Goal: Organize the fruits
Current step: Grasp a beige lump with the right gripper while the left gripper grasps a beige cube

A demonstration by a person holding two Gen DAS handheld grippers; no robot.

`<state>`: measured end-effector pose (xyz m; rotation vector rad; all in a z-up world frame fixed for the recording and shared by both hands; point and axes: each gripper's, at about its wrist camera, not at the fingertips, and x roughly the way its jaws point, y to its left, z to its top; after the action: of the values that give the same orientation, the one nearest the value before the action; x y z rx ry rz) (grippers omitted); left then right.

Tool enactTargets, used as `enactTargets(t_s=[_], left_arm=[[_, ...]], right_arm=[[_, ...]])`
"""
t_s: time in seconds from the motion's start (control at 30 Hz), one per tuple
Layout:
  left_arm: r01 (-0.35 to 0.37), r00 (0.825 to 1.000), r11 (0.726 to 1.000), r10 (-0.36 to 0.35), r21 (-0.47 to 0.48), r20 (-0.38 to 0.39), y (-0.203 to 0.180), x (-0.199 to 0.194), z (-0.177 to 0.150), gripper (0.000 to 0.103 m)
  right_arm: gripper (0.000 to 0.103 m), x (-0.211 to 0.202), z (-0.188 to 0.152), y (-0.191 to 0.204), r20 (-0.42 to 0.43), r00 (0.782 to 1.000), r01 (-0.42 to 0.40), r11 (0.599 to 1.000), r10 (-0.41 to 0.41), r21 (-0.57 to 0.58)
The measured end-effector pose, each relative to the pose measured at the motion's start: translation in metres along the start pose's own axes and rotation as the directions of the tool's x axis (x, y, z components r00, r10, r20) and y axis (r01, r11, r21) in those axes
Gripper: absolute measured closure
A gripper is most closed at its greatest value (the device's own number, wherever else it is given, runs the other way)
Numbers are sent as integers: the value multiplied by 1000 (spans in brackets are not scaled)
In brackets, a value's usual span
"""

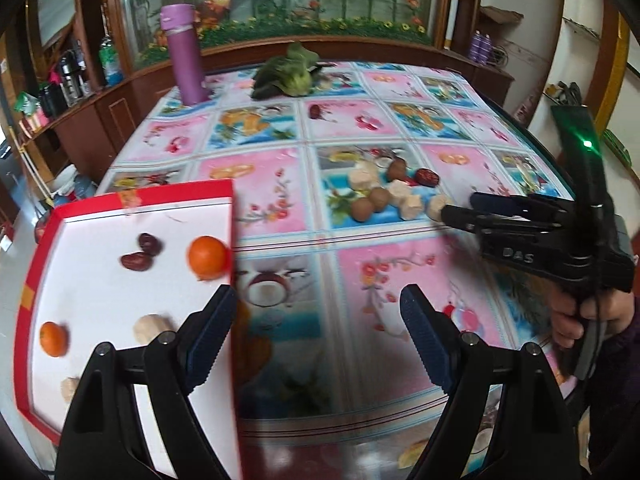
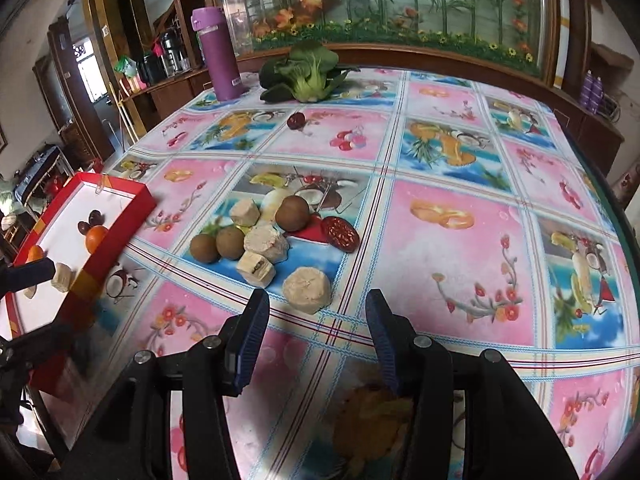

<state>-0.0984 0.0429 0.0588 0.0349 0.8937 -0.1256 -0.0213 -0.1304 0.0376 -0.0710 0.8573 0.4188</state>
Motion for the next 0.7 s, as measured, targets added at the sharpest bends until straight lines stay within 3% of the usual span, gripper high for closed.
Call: enactTargets(t_s=[0.17,0.33,0.4,0.5,0.6,0.7], left_arm=[[19,1000,1000,-18,16,-24,-14,9,6,19],[42,999,998,-40,51,-36,-33,17,15,19],[44,998,997,-42,63,-42,-40,22,20,19],[53,998,996,-50,66,-50,-50,30,28,19],[70,995,996,-66,52,-69,-60,43,36,20],[79,992,997,-76,26,-98,-68,60,42,37]], right_arm=[[58,8,1,1,-3,1000,-10,1000,10,-11],[74,16,4,-2,-10,1000,-11,1000,10,-12],[76,16,4,-6,-10,1000,-16,1000,16,0],[75,13,7,-21,-8,1000,10,998,-10,64],[75,5,11,-53,3,1000,9,978,-10,206],[75,-5,10,-74,27,1000,2,955,-10,297]])
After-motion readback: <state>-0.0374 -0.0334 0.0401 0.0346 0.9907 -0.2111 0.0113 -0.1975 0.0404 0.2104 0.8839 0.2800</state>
